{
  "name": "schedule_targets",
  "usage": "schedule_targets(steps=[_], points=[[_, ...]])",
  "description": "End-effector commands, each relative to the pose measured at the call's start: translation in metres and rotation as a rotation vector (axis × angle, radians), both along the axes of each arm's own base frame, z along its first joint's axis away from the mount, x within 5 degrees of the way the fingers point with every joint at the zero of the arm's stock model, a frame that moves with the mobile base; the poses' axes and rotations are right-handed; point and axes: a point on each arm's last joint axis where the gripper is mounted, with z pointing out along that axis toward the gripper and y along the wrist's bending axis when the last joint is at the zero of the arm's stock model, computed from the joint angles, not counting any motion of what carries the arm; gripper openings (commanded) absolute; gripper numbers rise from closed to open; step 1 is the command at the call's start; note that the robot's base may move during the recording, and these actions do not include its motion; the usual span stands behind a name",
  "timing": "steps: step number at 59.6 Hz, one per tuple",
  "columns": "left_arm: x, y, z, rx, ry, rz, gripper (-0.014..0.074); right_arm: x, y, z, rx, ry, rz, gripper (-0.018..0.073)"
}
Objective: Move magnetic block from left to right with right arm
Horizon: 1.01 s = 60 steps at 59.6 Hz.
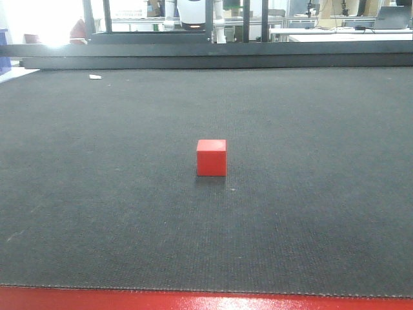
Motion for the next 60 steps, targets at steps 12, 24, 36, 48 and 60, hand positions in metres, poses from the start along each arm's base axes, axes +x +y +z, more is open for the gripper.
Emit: schedule_targets(steps=[12,24,36,48,60], points=[[-0.0015,0.0000,0.0055,-0.014,-0.094,-0.003,-0.0116,-0.0027,-0.0006,0.0112,-0.016,-0.117,-0.011,0.0076],[-0.0015,0.0000,0.0055,-0.014,-0.094,-0.003,-0.0116,-0.0027,-0.0006,0.0112,-0.016,-0.117,-0.011,0.0076],[-0.0015,0.0000,0.0055,-0.014,-0.094,-0.003,-0.0116,-0.0027,-0.0006,0.0115,-0.016,-0.121,-0.011,0.0076],[-0.0015,0.0000,0.0055,-0.014,-0.094,-0.003,-0.0116,-0.0031,-0.0007,0.0135,-0.017,-0.143,-0.012,0.0076],[-0.0015,0.0000,0.0055,-0.014,-0.094,-0.003,-0.0116,-0.0045,-0.0009,0.0205,-0.019,-0.209,-0.016,0.0076]])
